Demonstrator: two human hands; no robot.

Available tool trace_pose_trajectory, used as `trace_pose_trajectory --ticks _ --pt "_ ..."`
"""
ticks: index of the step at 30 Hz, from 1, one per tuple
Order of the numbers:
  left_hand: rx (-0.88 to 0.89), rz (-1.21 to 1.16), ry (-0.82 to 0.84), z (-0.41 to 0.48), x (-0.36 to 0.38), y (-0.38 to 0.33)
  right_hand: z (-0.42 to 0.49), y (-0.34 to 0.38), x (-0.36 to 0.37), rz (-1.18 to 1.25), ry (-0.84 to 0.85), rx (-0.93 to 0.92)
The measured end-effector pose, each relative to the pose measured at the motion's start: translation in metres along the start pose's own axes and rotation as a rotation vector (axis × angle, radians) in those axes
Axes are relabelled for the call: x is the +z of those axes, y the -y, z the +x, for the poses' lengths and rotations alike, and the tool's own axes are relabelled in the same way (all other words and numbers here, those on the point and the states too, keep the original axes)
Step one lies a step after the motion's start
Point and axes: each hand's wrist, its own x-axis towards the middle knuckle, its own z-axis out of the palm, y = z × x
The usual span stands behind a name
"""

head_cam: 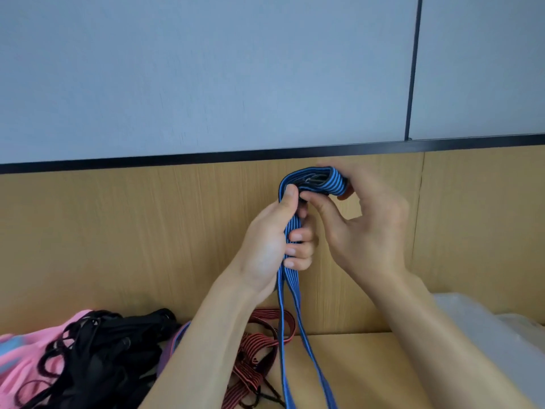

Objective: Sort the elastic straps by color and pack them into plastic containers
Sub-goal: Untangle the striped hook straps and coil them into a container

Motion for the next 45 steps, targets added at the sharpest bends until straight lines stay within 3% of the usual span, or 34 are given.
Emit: trace_pose_trajectory --ticks 3,8,15,19,23,25,31,39,41,45 --pt "-0.025 -0.022 0.023 0.000 0.004 0.001 -0.003 0.000 0.003 -0.013 -0.014 -0.003" --pt "0.087 0.099 0.058 -0.002 0.001 -0.002 -0.009 0.008 0.009 0.030 0.072 -0.013" --pt "0.164 0.136 -0.100 -0.003 -0.015 -0.007 -0.009 0.020 0.008 0.127 0.389 0.066" --pt "0.191 0.071 -0.024 -0.004 -0.026 -0.012 -0.005 0.022 0.004 0.263 0.481 0.134" --pt "0.141 0.156 0.017 -0.005 -0.027 -0.016 0.003 0.019 -0.002 0.549 0.550 0.400" --pt "0.095 0.250 0.012 -0.006 -0.026 -0.016 0.008 0.016 -0.006 0.648 0.489 0.560" --pt "-0.056 0.527 0.065 -0.006 -0.013 -0.007 0.012 0.011 -0.004 0.491 0.474 0.640" --pt "-0.067 0.619 0.084 -0.008 -0.009 -0.008 0.015 0.005 -0.011 0.700 0.536 0.892" --pt "-0.104 0.569 0.106 -0.009 -0.009 -0.008 0.016 0.002 -0.013 0.693 0.576 0.896" --pt "-0.113 0.395 0.206 -0.013 -0.016 -0.018 0.020 -0.001 -0.023 0.798 0.733 0.734"
